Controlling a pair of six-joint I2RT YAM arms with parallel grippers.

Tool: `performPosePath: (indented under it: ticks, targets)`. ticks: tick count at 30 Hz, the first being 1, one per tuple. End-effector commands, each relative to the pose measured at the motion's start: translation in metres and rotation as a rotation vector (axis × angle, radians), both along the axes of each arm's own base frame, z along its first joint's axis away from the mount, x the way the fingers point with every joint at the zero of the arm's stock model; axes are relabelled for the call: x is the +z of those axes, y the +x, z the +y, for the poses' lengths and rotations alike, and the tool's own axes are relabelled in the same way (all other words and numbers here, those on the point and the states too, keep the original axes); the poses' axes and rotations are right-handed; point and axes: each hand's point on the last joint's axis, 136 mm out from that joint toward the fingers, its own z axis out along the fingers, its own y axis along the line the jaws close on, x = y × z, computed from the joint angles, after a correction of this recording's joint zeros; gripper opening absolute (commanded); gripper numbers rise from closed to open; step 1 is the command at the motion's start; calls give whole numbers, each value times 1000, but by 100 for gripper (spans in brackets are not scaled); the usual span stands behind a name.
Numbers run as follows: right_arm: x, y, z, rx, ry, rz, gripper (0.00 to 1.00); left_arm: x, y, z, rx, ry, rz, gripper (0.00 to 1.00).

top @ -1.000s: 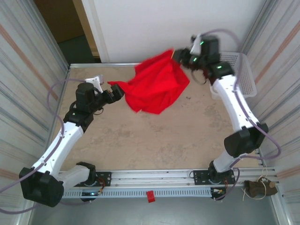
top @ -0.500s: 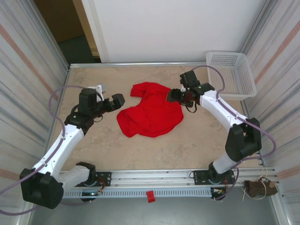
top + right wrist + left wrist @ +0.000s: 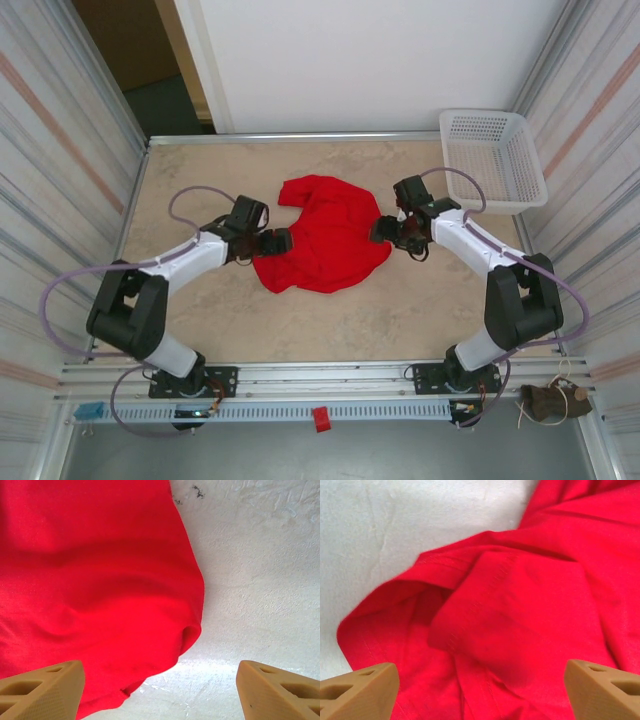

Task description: Fold the inside-out t-shirt

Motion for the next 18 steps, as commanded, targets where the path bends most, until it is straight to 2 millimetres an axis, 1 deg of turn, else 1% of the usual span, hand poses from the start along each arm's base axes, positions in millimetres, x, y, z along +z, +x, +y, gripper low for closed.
performPosePath:
  ticks: [1, 3, 4, 5, 6, 7, 8, 9, 10, 12, 15, 16, 18]
  targets:
    - [2, 1, 2, -16, 55, -16, 78, 4, 23, 1, 37, 21, -61, 85]
    - [-4, -2, -1, -23, 65, -2, 78, -1, 29, -4, 32, 11, -61, 83]
    - [-5, -3, -2, -25, 68, -1, 78, -3, 33, -8, 24, -3, -64, 80]
    - [-7, -5, -4, -29, 71, 6, 78, -5, 36, -12, 14, -14, -66, 73]
    - [-8, -6, -5, -30, 78, 5, 78, -5, 40, -15, 8, -20, -70, 62]
    - [-7, -7, -6, -32, 86, 4, 78, -5, 43, -17, 0, -23, -77, 44]
    - [-6, -7, -7, -30, 96, 1, 78, 0, 48, -19, -13, -20, -92, 19]
    - [-4, -8, -7, -27, 105, -5, 78, 9, 52, -19, -21, -11, -108, 0]
    - [-1, -7, -6, -21, 118, -16, 78, 25, 56, -18, -31, 7, -137, 0]
    - [9, -6, -5, -9, 134, -42, 78, 75, 63, -18, -40, -5, -227, 0]
    - [23, -2, -1, 20, 171, -90, 79, 181, 64, -23, -46, -109, -419, 0]
    - [28, 0, 2, 34, 189, -110, 82, 222, 62, -25, -49, -153, -488, 0]
    - [37, 3, 9, 63, 222, -148, 87, 280, 55, -27, -64, -216, -584, 0]
